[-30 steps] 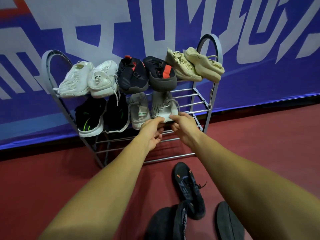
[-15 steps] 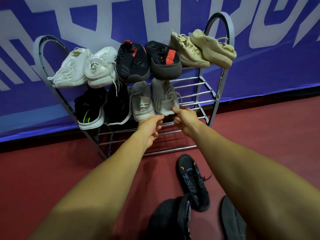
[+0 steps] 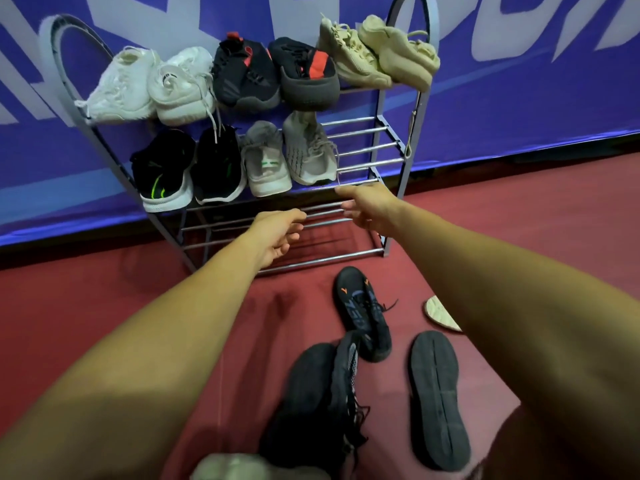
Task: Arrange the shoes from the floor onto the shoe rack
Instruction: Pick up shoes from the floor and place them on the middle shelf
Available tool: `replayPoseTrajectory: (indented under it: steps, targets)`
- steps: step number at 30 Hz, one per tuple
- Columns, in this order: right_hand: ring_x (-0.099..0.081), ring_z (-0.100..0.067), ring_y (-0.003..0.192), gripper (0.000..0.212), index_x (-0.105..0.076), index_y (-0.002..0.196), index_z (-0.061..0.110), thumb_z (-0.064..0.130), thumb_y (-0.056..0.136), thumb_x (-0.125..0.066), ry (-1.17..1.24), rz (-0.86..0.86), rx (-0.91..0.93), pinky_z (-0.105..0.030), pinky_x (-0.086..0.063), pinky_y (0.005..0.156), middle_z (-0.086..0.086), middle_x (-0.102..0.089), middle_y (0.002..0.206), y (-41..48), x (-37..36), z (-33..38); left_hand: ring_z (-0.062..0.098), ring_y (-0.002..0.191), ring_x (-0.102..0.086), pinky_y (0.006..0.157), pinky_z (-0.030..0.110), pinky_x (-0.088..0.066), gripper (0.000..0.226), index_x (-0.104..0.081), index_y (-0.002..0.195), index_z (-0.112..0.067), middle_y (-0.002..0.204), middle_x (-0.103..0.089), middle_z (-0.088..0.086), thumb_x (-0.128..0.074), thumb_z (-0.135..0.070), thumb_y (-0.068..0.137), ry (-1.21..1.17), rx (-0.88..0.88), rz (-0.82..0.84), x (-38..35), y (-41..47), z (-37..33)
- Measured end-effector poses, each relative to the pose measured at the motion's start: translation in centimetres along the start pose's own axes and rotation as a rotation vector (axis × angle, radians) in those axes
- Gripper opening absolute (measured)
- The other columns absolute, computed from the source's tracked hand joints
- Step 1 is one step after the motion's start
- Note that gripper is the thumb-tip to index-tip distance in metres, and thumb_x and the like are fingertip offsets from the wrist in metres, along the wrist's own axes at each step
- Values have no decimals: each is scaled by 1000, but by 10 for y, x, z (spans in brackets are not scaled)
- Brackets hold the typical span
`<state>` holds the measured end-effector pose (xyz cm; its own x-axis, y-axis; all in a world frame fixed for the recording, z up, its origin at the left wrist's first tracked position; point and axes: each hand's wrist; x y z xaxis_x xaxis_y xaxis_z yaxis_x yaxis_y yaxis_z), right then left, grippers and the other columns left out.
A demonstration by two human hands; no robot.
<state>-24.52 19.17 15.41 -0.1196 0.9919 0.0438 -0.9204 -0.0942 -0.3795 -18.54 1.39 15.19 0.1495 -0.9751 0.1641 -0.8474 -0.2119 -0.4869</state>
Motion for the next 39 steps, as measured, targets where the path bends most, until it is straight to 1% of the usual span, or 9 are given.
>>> replayPoseTrajectory:
  steps: [8, 14, 18, 23, 26, 28, 31, 35, 39]
  targets:
    - [-49, -20, 69, 18, -62, 89, 12, 27, 89, -71, -314, 75, -40, -23, -35, 55, -11, -54, 83, -63, 8, -78, 9, 63, -57, 49, 20, -30, 5, -66, 83, -18, 78, -64, -2, -71, -20, 83, 222, -20, 77, -13, -35, 51]
    - [-50, -24, 62, 23, -63, 93, 9, 28, 87, -73, -485, 80, -187, -22, -37, 49, -13, -55, 74, -80, 22, -148, 16, 73, -58, 52, 21, -31, 2, -69, 83, -16, 83, -67, 5, -70, -18, 82, 478, 24, 135, -18, -43, 115]
    - [-50, -22, 56, 26, -63, 89, 6, 29, 84, -74, -636, 130, -215, -25, -38, 47, -10, -57, 71, -81, 2, -176, 18, 76, -57, 64, 24, -40, 15, -73, 92, -13, 86, -68, 5, -74, -23, 81, 686, 70, 200, -14, -42, 155]
    - [-55, -21, 61, 23, -64, 89, 6, 28, 90, -70, -722, 257, -353, -26, -45, 53, -8, -60, 75, -89, -21, -231, 16, 81, -58, 74, 25, -44, 13, -70, 89, -18, 84, -65, 0, -77, -23, 79, 827, 103, 253, -20, -39, 199]
    - [-55, -18, 58, 33, -60, 105, 8, 34, 89, -69, -802, 271, -401, -25, -42, 45, -9, -61, 82, -86, -29, -252, 17, 80, -56, 74, 26, -44, 15, -63, 83, -19, 83, -62, 0, -78, -19, 78, 863, 125, 308, -29, -31, 226]
    - [-59, -22, 68, 39, -62, 109, 7, 37, 87, -71, -792, 271, -426, -25, -42, 47, -11, -62, 93, -81, -31, -263, 16, 82, -55, 73, 26, -43, 19, -60, 79, -21, 79, -60, -3, -78, -20, 77, 882, 134, 323, -34, -25, 238]
    - [-57, -22, 82, 46, -63, 119, 4, 38, 88, -70, -811, 263, -429, -26, -44, 54, -12, -65, 102, -72, -31, -271, 17, 89, -56, 79, 28, -44, 22, -65, 97, -20, 94, -62, 0, -77, -21, 79, 901, 149, 350, -40, -17, 250]
    - [-59, -22, 84, 42, -62, 121, 5, 35, 91, -66, -826, 255, -427, -28, -48, 60, -12, -66, 107, -62, -32, -278, 21, 118, -56, 92, 24, -42, 51, -57, 134, -17, 132, -57, 4, -72, -18, 84, 932, 176, 387, -49, -10, 259]
    - [-59, -22, 84, 40, -64, 118, 10, 37, 89, -67, -814, 236, -419, -29, -49, 70, -11, -67, 108, -57, -34, -286, 23, 109, -63, 91, 28, -49, 47, -58, 127, -14, 124, -65, 8, -72, -17, 82, 887, 229, 422, -57, -12, 271]
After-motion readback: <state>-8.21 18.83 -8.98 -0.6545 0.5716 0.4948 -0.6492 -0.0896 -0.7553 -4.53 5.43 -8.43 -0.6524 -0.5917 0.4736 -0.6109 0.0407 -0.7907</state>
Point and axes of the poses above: each hand's wrist, its own y-axis towards the middle knuckle, its own x-axis out of the back of the hand, z = x × y
